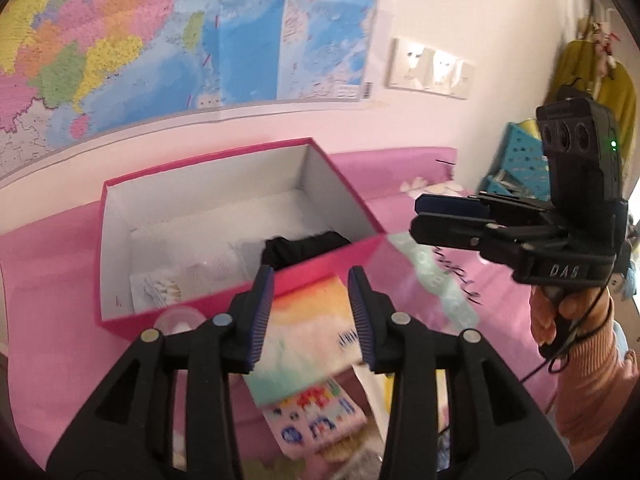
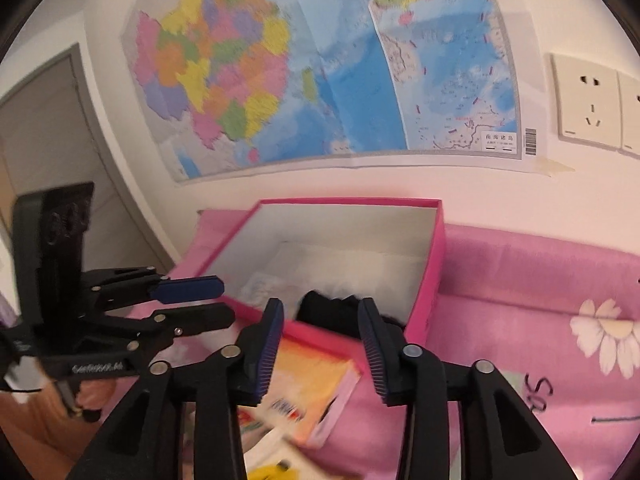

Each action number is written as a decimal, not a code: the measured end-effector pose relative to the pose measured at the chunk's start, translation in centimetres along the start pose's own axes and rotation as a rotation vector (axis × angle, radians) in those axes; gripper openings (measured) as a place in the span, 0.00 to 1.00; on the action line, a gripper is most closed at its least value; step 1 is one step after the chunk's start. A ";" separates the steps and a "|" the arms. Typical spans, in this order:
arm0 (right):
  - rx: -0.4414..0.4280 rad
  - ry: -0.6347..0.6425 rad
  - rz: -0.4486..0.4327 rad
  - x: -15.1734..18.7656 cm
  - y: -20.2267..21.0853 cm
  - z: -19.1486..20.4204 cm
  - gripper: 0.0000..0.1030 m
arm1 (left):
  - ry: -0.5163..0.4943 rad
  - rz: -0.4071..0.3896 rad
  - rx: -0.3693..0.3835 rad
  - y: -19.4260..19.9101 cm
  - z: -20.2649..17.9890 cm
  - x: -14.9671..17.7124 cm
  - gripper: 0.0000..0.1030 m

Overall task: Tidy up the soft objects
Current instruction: 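Lower the black scrunchie into the pink box and release it, then grasp the blue gingham scrunchie with the right gripper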

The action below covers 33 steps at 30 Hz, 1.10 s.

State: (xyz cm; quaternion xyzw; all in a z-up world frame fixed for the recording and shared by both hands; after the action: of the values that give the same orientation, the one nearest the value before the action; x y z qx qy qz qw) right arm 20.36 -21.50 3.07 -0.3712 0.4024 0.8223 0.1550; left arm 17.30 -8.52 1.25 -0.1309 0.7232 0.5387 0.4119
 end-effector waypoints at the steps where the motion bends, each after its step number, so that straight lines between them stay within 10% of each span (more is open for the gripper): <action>1: -0.017 -0.001 -0.001 0.3 0.8 0.4 0.42 | -0.002 -0.007 0.005 0.6 -0.2 0.3 0.41; 13: -0.121 0.065 0.076 7.5 6.2 4.7 0.62 | -0.027 0.084 0.121 2.8 -3.8 8.6 0.44; 22: -0.123 -0.066 0.272 16.4 4.8 2.8 0.62 | -0.049 0.194 0.232 2.2 -7.7 14.0 0.44; 33: -0.148 0.118 0.522 25.3 4.9 6.9 0.57 | -0.068 0.249 0.238 1.5 -9.4 16.5 0.44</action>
State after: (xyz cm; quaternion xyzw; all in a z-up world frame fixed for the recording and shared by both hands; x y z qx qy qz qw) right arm -2.81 -20.34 -10.13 -0.3125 0.4316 0.8386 -0.1135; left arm 1.70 -12.09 -9.17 0.0278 0.7782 0.5001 0.3788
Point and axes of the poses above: each gripper's, at about its wrist camera, not at the fingertips, and y roughly against the way its jaws point, z to its left, x to its underside, the point moved 8 cm from there along -y, roughly the way its jaws point, and after that the axes turned 2 degrees about -y, right-handed, at the moved point
